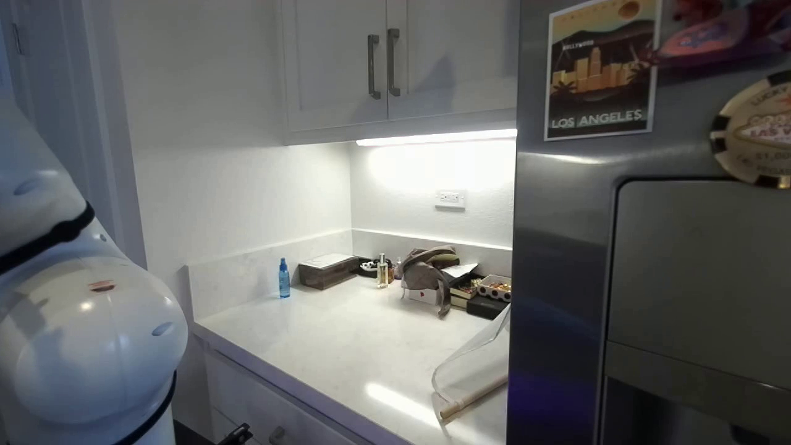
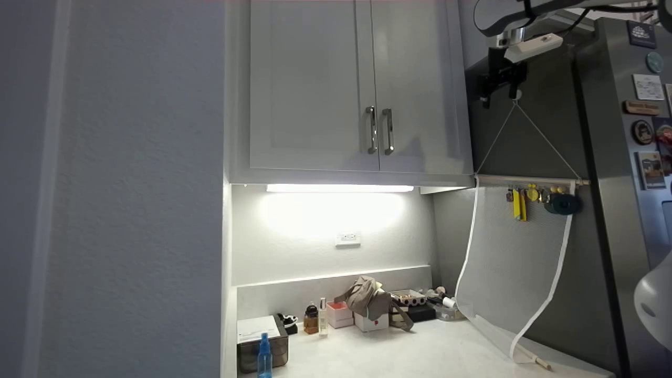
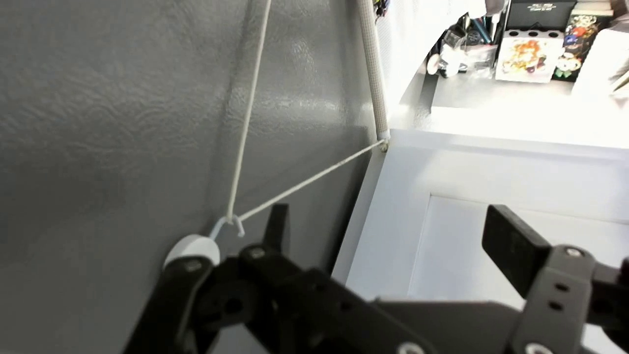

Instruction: Place the blue bottle upright on the bottom right corner of the counter, hang the white object on the side of the fridge

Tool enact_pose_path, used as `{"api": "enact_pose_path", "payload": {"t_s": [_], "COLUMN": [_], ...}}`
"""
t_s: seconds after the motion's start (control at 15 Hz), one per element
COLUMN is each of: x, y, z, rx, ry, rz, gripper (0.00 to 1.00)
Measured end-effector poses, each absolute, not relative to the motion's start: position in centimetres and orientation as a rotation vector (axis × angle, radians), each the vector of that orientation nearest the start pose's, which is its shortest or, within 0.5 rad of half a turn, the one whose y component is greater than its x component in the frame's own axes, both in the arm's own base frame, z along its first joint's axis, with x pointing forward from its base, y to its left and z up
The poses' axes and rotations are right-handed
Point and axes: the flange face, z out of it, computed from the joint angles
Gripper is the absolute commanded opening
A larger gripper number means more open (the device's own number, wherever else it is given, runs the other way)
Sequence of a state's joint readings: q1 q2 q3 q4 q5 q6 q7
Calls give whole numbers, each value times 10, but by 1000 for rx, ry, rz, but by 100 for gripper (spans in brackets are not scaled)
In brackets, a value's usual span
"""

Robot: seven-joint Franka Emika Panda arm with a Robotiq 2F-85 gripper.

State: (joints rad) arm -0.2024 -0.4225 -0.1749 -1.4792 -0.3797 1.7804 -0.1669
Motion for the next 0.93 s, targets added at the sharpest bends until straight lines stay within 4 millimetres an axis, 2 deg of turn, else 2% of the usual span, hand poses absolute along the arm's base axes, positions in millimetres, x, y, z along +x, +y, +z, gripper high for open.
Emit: {"api": "enact_pose_path", "payload": {"t_s": [0.4,0.67,0.93], "x": [295,272,263], "y": [-197,-210,-226], "z": [893,884,867], "rx": [-3396,-3371,-3351], "ry": [537,580,607], "rz": [-1058,-1061,-1074], "gripper": [100,100,100]}}
